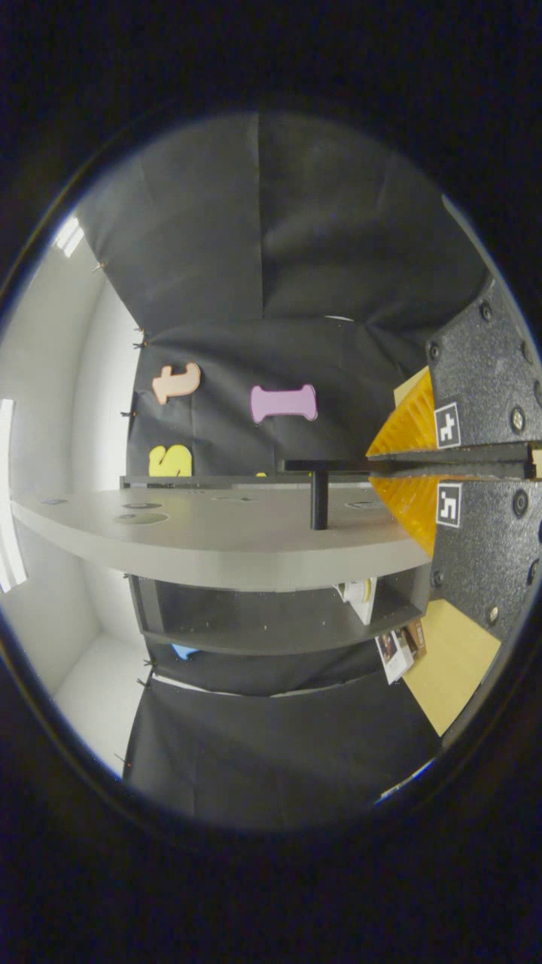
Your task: Open the shoe cabinet door, grab the shoes and put them into the shoe cabinet, then close the shoe cabinet door.
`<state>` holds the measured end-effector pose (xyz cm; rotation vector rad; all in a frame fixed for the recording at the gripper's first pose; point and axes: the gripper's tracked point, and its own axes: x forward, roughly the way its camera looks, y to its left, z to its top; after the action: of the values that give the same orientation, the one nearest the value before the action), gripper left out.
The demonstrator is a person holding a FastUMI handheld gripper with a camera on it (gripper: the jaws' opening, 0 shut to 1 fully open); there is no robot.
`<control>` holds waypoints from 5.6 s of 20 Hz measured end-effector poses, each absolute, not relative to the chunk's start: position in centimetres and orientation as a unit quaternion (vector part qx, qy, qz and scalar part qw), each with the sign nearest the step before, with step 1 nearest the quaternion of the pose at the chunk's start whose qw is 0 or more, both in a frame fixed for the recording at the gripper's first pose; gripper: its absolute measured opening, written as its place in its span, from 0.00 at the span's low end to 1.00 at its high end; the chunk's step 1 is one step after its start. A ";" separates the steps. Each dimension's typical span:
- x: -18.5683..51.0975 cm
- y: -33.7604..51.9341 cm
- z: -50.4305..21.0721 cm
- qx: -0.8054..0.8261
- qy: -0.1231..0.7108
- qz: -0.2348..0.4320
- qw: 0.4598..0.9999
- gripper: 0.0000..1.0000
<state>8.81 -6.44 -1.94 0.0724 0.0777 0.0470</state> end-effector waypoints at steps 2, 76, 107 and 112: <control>8.7 -5.6 -2.1 0.054 0.043 0.030 0.997 0.04; 10.2 6.1 -28.2 0.082 0.269 0.013 0.959 0.31; 10.0 6.6 -25.4 0.087 0.230 0.091 0.965 0.06; 10.2 7.1 -22.5 0.094 0.203 0.111 0.968 0.06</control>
<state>10.23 7.07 -22.47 0.1900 0.4102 0.2241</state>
